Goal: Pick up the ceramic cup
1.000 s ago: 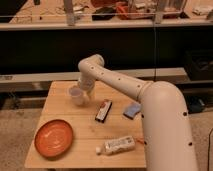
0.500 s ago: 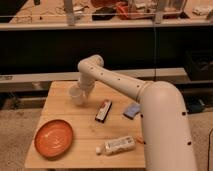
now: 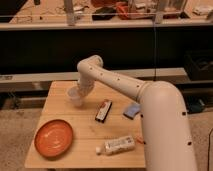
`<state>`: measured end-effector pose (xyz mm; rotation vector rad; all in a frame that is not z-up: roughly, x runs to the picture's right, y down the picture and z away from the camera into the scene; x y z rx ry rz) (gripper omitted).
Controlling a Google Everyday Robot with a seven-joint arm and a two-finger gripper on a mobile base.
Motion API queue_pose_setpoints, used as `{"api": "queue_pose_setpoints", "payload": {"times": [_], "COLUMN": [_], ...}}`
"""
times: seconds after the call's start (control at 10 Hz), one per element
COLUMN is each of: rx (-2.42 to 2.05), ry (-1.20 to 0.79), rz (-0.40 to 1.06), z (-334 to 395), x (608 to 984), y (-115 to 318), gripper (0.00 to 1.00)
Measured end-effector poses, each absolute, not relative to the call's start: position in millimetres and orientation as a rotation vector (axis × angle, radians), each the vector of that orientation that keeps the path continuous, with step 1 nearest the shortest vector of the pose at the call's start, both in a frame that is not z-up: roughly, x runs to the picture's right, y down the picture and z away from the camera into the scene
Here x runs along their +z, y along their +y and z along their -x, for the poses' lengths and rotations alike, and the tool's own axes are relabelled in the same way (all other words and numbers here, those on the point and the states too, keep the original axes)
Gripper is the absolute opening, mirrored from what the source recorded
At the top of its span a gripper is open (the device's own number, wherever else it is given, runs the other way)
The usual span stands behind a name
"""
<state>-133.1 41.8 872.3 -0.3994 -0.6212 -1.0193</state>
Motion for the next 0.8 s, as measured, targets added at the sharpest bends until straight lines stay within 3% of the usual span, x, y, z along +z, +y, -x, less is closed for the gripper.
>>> {"api": "queue_pose_setpoints", "payload": {"times": [0.8], "rx": [-1.088], "ry": [-0.625], "rz": [0.392], "z": [115.1], "x": [800.3], "y": [-3.4], "gripper": [0.02]}}
